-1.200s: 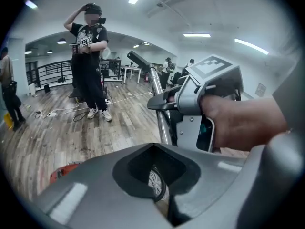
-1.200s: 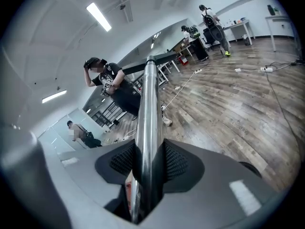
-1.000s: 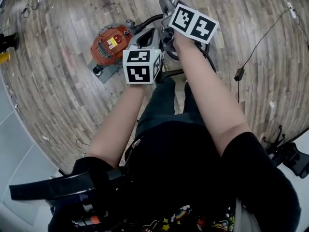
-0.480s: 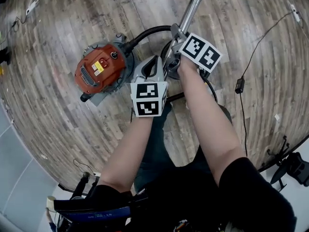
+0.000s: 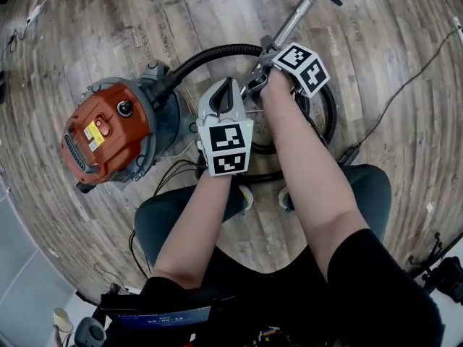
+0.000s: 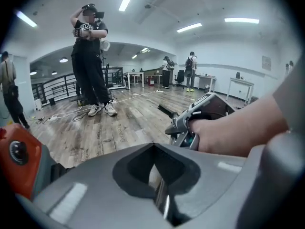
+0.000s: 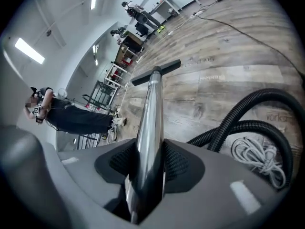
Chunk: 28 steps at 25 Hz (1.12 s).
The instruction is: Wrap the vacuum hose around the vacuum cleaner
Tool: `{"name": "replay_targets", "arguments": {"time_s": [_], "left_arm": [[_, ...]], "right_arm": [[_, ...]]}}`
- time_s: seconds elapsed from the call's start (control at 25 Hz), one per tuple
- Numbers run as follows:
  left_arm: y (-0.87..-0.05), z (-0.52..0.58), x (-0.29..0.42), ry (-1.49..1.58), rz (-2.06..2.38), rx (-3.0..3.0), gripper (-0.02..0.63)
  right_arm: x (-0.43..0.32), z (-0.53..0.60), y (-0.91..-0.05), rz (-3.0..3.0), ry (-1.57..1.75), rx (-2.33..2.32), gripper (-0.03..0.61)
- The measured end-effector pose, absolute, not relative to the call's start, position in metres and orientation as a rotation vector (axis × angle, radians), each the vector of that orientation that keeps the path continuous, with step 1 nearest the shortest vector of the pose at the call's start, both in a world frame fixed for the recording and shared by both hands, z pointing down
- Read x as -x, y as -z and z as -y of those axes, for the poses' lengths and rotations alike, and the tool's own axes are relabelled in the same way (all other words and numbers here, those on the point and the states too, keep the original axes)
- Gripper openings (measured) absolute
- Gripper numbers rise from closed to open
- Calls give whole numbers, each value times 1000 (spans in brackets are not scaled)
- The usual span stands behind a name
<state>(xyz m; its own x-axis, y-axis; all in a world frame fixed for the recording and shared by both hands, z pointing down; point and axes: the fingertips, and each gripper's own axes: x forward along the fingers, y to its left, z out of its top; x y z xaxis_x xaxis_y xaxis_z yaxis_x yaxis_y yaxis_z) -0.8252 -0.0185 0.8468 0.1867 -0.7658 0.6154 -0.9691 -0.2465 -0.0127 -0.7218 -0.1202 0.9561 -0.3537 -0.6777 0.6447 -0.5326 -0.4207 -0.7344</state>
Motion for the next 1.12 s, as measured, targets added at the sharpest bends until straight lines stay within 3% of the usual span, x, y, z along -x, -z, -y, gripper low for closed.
{"name": "replay_targets", "arguments": {"time_s": [0.24,0.64,0.88,1.0,1.12], "left_arm": [[-922,49,840,-758,1725,-2063,2],[-977,59,832,-797,1687,-2074,2],[-974,60,815,-812,1615,-2105,2],[-949,64,805,-785,1595,-2089,2],[-910,57,792,-796,1538,-2088,2]], "right_arm": [[711,135,-1033,-1597,1861,1822,199],[699,131,-1097,-1610,1877,1940,222],[687,125,-1077,-1668,1836,2077,179],[675,118,-1039,-1804,1766,2061,213],[671,106,-973,-2055,1630,2014,207]]}}
